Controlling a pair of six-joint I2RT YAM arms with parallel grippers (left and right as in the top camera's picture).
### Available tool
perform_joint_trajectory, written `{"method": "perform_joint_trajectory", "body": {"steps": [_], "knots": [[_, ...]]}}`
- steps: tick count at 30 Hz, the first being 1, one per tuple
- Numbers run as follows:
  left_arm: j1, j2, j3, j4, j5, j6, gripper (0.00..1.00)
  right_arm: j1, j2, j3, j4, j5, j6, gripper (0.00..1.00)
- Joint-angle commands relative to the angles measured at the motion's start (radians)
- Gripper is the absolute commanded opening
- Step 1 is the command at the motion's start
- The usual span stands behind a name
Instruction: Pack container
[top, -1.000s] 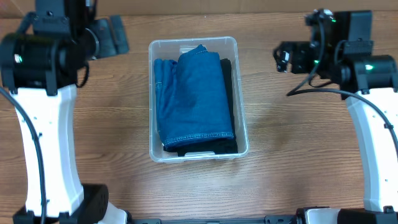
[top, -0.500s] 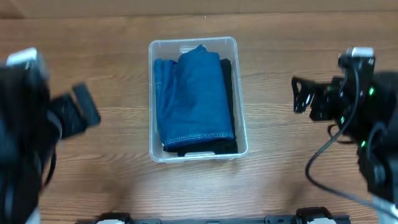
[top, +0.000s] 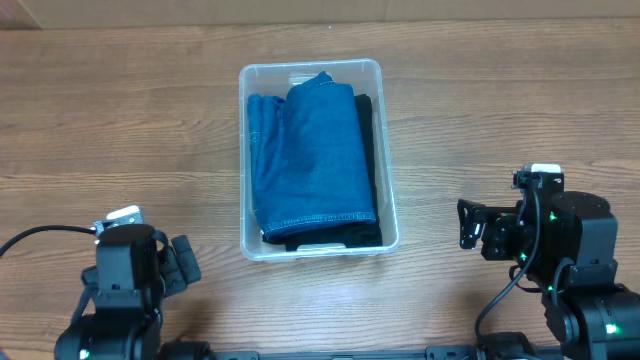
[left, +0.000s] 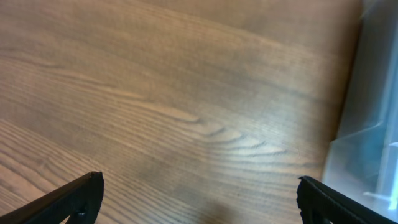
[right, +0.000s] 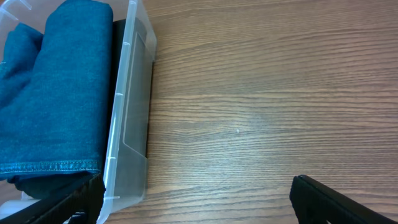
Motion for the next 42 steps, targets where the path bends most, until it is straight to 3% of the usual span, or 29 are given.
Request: {"method": "perform_joint_trajectory", "body": {"steps": [1,7,12,14,17,23,25,27,42], "knots": [[-0.002,0.014,-0.049,0.005,-0.01,-0.014,1.0,-0.001,-0.003,-0.001,0.004,0.007,0.008,1.0],[-0.002,0.02,-0.054,0.007,-0.01,-0.014,1.0,-0.001,-0.067,-0.002,-0.043,0.008,0.007,1.0],[-0.002,0.02,-0.054,0.007,-0.01,-0.014,1.0,-0.001,-0.323,-0.084,-0.008,0.044,-0.001,1.0],[-0.002,0.02,-0.054,0.007,-0.01,-0.014,1.0,-0.001,-0.544,-0.261,0.136,0.039,0.0,1.0],[-0.002,0.02,-0.054,0.007,-0.01,-0.014,1.0,-0.001,-0.705,-0.447,0.357,0.032,0.0,1.0],[-0.002,0.02,-0.054,0.007,-0.01,-0.014,1.0,-0.001,-0.732,-0.836,0.98,0.082,0.0,1.0],[-0.002,0.02,-0.054,0.007,-0.01,-0.014,1.0,-0.001,-0.732,-0.936,1.08,0.081,0.0,1.0],[-0.002,0.02,-0.054,0.007,-0.01,-0.014,1.0,0.0,-0.732,-0.966,0.975,0.078,0.0,1.0],[-0.002,0.02,-0.054,0.007,-0.01,-0.014,1.0,0.0,-0.726,-0.965,0.976,0.077,0.0,1.0]]}}
